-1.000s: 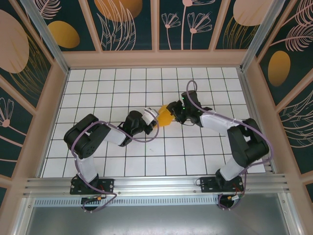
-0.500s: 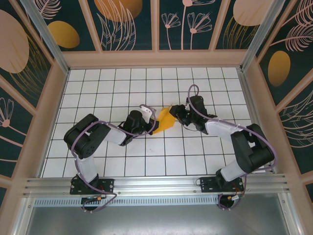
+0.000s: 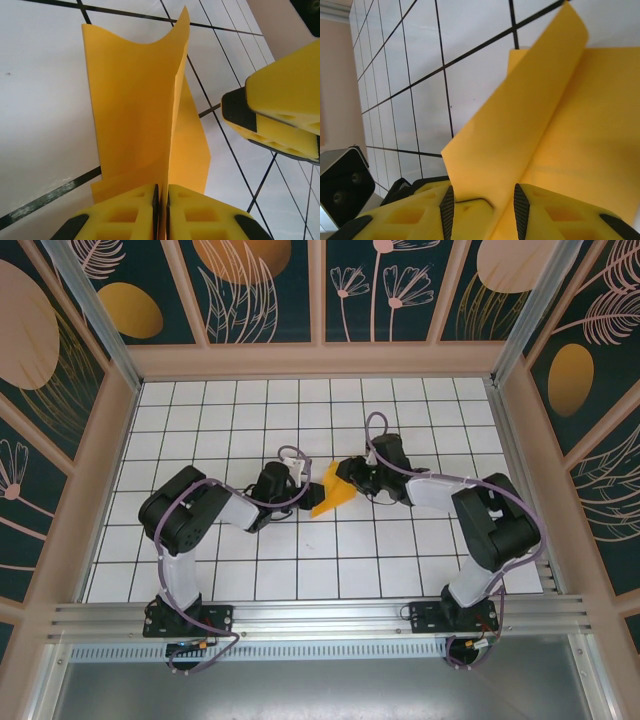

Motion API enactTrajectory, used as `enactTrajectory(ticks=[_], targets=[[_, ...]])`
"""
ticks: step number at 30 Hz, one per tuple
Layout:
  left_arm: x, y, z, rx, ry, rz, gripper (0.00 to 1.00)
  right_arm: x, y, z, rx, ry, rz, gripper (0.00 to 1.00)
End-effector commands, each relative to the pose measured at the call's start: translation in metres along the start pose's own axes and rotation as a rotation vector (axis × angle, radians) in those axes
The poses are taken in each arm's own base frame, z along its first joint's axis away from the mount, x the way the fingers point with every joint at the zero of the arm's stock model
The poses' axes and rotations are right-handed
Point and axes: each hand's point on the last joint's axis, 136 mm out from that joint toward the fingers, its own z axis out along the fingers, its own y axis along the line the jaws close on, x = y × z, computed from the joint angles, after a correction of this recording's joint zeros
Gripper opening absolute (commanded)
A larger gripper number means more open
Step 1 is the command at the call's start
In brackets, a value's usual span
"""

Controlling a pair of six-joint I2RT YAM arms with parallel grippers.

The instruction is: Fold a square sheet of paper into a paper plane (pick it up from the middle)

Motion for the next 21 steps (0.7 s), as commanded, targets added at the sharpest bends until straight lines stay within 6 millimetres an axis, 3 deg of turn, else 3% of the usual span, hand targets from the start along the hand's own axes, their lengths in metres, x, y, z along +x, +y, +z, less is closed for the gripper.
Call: enactTrajectory(ticks=[1, 13, 21], targets=[[0.001, 0.001, 0.003, 0.013, 0.03, -0.062, 0.14, 0.001, 0.0, 0.009, 0.02, 0.032, -0.04, 0.39], [0.003, 0.003, 0.005, 0.015, 0.05, -0.094, 0.14, 0.002, -0.014, 0.02, 0.088, 0.055, -0.003, 0.47], [0.005, 0.004, 0.008, 0.017, 0.072, -0.11, 0.16, 0.002, -0.016, 0.027, 0.096, 0.071, -0.003, 0.48]])
